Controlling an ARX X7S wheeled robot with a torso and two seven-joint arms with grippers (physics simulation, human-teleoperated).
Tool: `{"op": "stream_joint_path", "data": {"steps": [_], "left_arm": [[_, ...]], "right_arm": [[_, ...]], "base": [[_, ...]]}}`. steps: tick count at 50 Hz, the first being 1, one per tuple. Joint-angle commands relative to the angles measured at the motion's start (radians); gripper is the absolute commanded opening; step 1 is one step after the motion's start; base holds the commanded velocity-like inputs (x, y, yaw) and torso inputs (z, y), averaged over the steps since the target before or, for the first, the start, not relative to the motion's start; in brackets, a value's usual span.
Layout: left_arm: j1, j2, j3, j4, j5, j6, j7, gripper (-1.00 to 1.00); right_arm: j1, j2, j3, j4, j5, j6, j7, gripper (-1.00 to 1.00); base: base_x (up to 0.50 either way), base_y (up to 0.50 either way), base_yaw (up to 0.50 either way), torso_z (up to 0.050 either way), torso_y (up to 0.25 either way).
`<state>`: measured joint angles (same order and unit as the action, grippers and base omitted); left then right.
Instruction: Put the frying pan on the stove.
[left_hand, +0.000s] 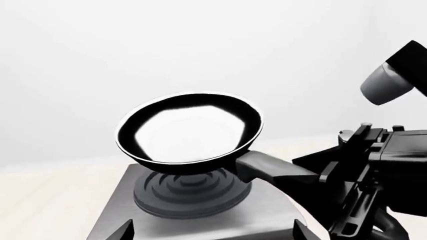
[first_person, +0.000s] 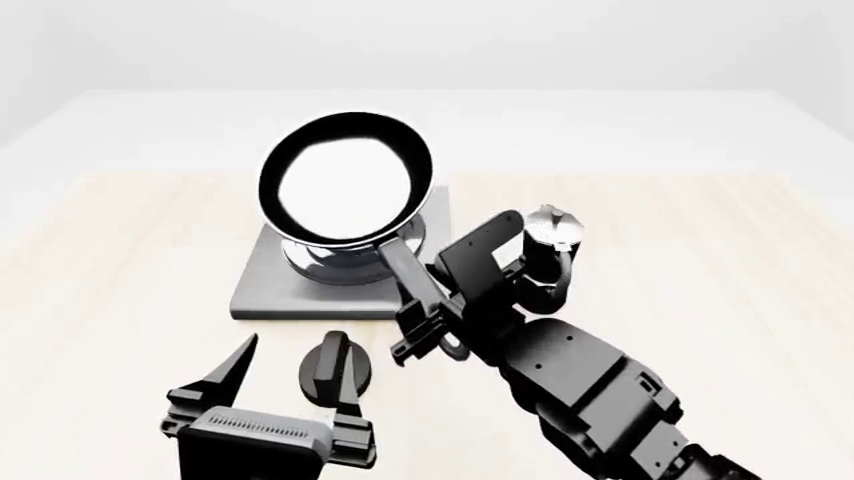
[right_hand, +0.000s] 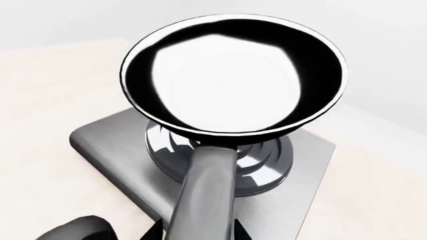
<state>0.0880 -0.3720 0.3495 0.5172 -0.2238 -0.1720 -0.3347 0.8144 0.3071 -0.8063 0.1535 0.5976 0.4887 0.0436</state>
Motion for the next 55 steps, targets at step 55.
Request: {"op": "stream_joint_path", "data": {"steps": [55], "left_arm": [[-0.006,-0.017,-0.005,-0.023,-0.020,0.021,-0.013,1.00]], "right_arm": [[0.051,-0.081,0.003,0.209,-0.077,-0.121,-0.047,-1.00]], "base": [[0.00,0.00,0.00,0.001,0.002]]}}
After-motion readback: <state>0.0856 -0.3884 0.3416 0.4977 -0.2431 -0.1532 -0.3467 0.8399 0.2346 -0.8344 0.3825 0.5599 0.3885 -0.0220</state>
